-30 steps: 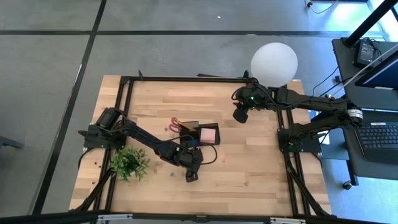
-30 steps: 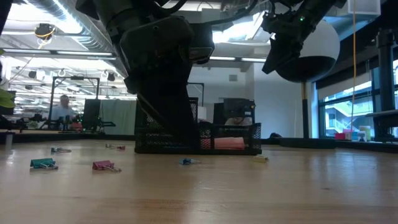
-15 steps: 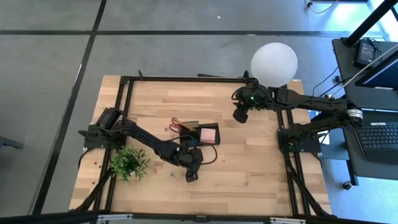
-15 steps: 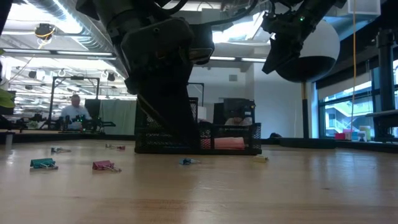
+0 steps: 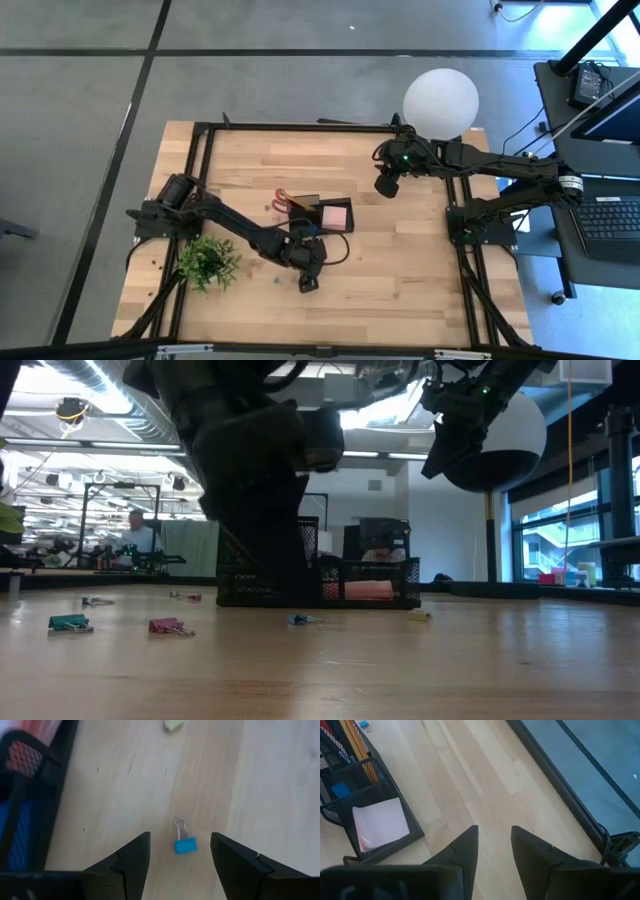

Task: Pick and place office supplies into organizer
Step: Put the blue binder clip into the black desk organizer

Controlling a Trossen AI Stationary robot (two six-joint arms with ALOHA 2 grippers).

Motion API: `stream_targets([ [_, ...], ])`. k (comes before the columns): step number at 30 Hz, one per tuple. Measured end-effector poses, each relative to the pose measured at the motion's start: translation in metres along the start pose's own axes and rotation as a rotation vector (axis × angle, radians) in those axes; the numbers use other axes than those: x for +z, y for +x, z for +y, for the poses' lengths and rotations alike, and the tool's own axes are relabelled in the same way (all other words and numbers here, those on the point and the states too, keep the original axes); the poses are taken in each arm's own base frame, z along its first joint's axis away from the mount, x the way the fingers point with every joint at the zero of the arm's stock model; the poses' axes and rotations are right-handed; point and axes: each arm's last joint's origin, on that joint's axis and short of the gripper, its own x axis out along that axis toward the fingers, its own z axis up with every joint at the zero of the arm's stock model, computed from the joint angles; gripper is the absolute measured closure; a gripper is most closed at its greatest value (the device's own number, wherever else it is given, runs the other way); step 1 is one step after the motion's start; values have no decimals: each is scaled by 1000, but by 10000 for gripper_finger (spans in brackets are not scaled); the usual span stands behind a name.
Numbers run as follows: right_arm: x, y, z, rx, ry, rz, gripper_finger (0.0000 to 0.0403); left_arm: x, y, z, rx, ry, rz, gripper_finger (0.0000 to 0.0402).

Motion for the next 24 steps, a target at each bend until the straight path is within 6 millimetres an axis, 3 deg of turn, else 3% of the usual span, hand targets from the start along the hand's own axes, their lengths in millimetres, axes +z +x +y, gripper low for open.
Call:
stream_targets([
  [9,0,0,0,0,4,-1,281,-2,13,-2,-17,8,-5,203],
  [24,0,0,0,0,0,0,281,-7,13,-1,-25,19,60,217],
])
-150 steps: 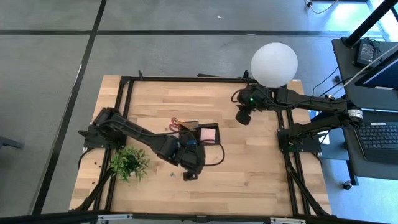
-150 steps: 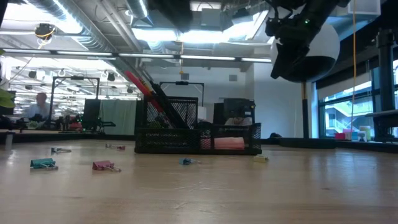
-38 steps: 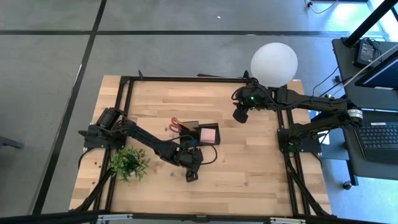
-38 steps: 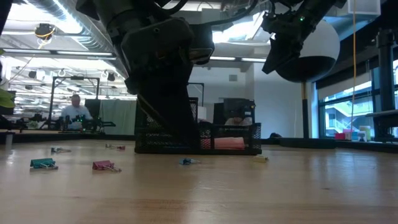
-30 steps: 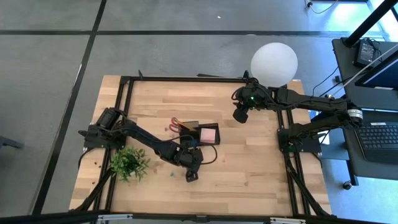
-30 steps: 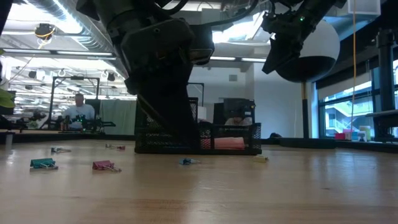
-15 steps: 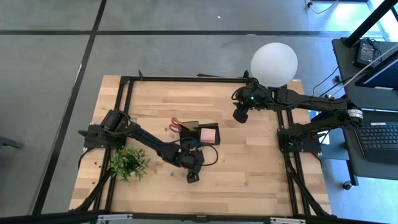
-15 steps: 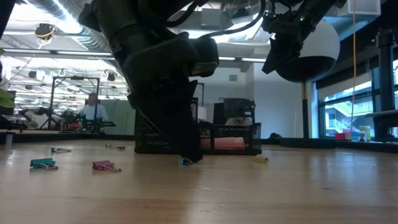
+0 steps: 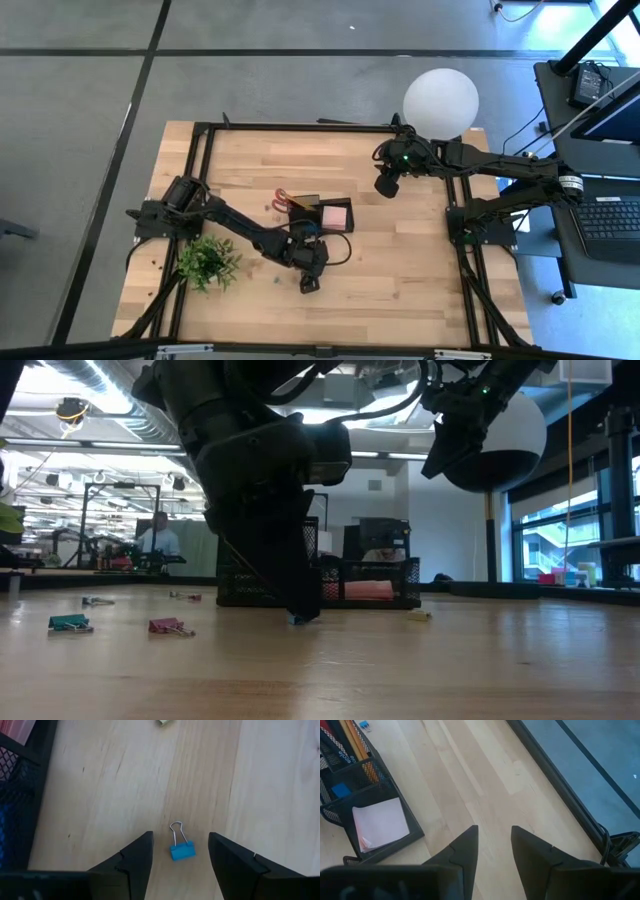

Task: Pick and place office supplies into organizer
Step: Put the blue binder clip into the black desk organizer

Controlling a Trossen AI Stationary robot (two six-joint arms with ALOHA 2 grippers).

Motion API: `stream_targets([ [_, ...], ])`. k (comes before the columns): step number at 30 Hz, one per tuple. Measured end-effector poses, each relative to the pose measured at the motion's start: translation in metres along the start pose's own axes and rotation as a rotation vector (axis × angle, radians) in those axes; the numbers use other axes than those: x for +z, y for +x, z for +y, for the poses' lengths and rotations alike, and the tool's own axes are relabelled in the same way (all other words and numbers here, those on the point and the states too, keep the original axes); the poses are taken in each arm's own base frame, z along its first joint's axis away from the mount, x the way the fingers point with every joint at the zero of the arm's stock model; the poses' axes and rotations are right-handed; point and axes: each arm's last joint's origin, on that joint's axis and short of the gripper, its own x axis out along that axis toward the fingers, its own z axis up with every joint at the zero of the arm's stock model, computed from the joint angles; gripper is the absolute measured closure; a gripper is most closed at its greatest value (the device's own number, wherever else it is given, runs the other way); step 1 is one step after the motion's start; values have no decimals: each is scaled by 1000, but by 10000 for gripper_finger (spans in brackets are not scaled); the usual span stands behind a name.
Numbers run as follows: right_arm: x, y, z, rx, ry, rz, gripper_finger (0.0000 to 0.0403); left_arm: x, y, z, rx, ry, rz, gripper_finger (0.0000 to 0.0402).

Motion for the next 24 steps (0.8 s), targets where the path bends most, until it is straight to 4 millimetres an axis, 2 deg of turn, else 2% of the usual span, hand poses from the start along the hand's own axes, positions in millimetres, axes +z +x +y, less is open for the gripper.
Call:
stream_targets([
  [15,0,0,0,0,-26,0,281,-3,0,1,17,4,23,219],
  [24,0,0,0,0,-26,0,281,-5,0,2,27,9,37,255],
])
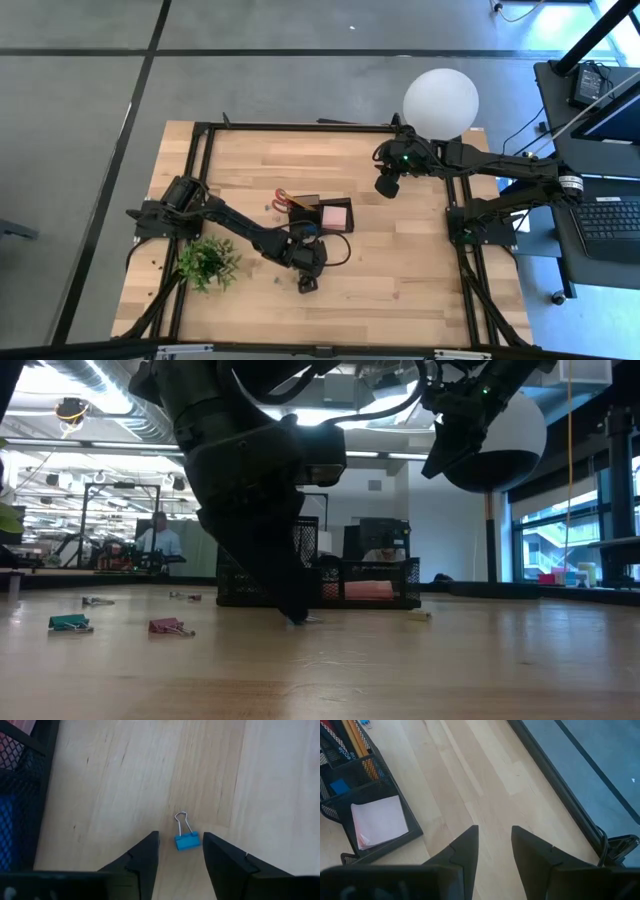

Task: Pick and place office supplies into organizer
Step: Put the blue binder clip into the black desk organizer

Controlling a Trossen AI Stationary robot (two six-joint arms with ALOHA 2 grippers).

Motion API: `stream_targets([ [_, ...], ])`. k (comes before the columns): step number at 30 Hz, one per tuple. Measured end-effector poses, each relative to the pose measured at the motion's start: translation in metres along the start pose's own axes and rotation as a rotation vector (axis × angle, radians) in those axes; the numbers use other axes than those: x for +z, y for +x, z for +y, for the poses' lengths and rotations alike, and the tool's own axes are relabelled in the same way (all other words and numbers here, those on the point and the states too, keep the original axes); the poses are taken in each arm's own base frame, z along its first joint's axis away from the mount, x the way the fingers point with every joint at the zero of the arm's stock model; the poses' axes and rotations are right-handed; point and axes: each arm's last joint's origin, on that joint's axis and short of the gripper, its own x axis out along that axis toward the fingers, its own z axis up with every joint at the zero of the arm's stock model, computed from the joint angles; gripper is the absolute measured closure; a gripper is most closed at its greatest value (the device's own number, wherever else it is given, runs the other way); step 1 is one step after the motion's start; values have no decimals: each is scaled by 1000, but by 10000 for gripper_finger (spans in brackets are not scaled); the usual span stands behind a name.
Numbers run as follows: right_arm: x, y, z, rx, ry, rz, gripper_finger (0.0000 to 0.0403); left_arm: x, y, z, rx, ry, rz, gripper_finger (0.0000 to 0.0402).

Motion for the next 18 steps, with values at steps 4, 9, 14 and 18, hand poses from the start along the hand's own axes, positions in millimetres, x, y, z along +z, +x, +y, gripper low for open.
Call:
stream_targets([
  [4,0,0,0,0,2,0,281,-1,0,0,2,29,4,267],
  [9,0,0,0,0,3,0,281,-1,0,0,4,39,7,275],
  [14,0,0,0,0,5,1,281,-1,0,0,5,38,9,281],
  [18,0,0,0,0,6,1,281,-1,0,0,5,38,9,286],
])
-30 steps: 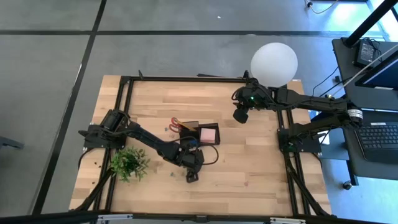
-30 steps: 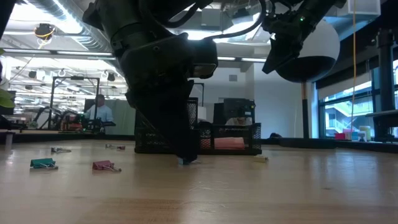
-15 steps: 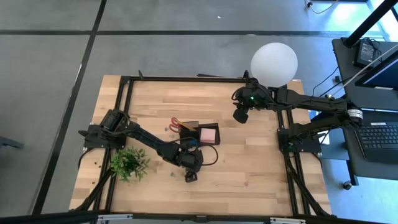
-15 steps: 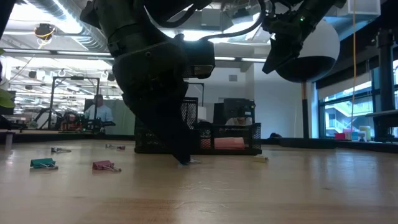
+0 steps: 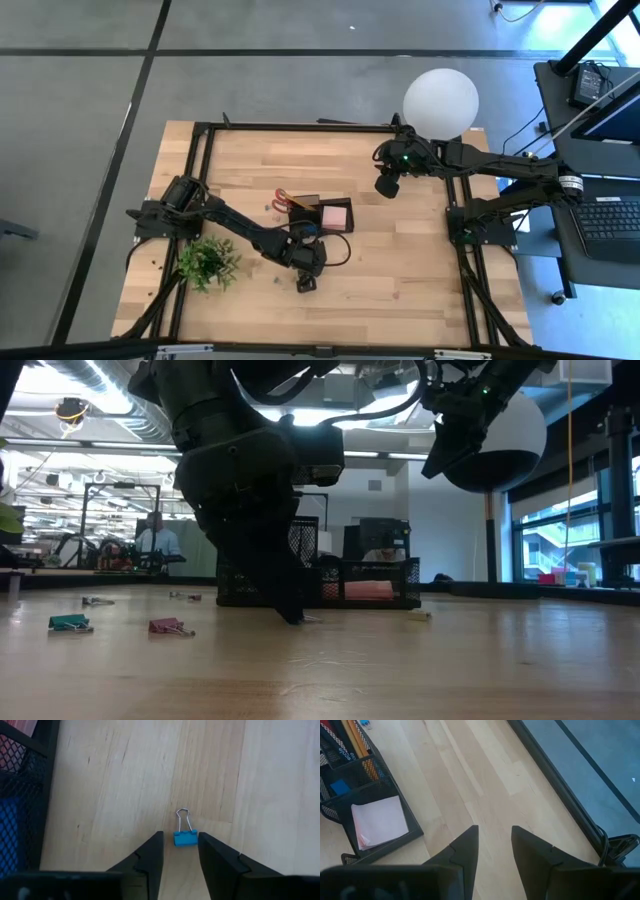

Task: Pick and place office supplies into organizer
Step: Put the blue binder clip into the black desk organizer

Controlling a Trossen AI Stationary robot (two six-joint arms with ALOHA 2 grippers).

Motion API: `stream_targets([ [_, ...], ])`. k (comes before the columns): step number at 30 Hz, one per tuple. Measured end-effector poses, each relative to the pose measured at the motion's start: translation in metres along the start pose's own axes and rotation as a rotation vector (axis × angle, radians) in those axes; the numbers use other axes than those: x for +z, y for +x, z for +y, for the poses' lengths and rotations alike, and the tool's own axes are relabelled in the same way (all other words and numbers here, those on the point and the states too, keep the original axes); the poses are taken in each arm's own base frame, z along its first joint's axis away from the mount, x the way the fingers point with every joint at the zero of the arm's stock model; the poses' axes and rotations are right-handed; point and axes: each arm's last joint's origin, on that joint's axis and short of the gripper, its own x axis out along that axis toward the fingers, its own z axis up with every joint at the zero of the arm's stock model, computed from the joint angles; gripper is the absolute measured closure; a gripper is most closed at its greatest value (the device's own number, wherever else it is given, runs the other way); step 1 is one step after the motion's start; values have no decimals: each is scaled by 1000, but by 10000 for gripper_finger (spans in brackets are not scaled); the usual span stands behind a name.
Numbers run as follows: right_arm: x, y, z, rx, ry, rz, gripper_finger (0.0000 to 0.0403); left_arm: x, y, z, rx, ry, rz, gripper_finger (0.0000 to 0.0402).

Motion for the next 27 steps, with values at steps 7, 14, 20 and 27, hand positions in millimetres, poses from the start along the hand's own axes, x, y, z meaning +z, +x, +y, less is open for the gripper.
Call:
stream_targets([
  [7,0,0,0,0,1,0,281,0,0,0,12,1,-6,293],
  [14,0,0,0,0,1,0,281,0,0,0,18,1,-9,308],
  [20,0,0,0,0,1,0,281,0,0,0,18,0,-14,323],
  [27,0,0,0,0,1,0,281,0,0,0,17,-9,-16,334],
])
